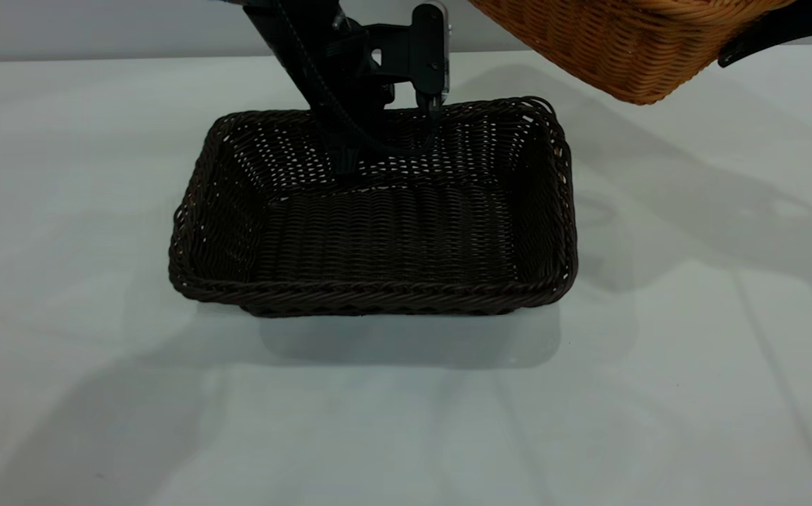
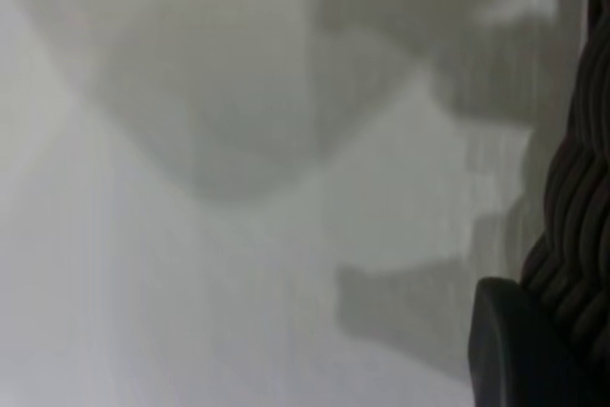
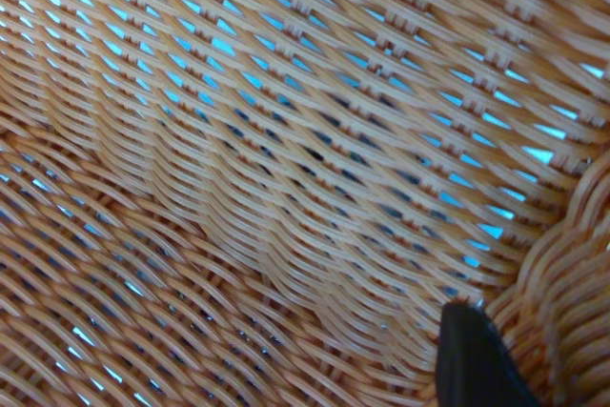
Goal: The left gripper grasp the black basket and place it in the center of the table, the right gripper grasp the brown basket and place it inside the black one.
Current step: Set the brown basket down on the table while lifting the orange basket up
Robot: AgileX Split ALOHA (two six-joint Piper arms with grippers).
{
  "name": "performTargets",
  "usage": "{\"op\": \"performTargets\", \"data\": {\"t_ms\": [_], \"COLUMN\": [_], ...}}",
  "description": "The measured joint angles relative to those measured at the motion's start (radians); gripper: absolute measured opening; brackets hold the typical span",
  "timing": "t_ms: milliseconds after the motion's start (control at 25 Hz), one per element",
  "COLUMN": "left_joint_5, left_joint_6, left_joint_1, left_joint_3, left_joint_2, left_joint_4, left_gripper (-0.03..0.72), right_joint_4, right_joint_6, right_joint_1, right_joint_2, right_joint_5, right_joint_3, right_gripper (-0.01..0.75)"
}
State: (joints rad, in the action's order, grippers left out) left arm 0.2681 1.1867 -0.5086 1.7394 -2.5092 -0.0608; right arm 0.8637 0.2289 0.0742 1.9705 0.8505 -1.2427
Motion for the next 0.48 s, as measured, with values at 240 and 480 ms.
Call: {"op": "performTargets", "data": {"t_ms": [240,480], "left_joint_5": [-0.015,-0.043], "left_joint_6": [0.009,0.009], "left_joint_1": [-0.014,-0.014], "left_joint_3": [0.000,0.000], "left_joint_2": [0.000,-0.004], "left_joint_4": [0.013,0.014], "left_gripper": [0.082,0.172], "right_joint_4": [-0.001,-0.001], "right_joint_6": [0.008,0.008], "right_joint_1": [0.002,0.002], "right_joint_2": [0.000,0.000], "right_joint_5": [0.001,0.007], "right_joint_3": [0.000,0.000], "right_gripper": [0.201,0.201]}}
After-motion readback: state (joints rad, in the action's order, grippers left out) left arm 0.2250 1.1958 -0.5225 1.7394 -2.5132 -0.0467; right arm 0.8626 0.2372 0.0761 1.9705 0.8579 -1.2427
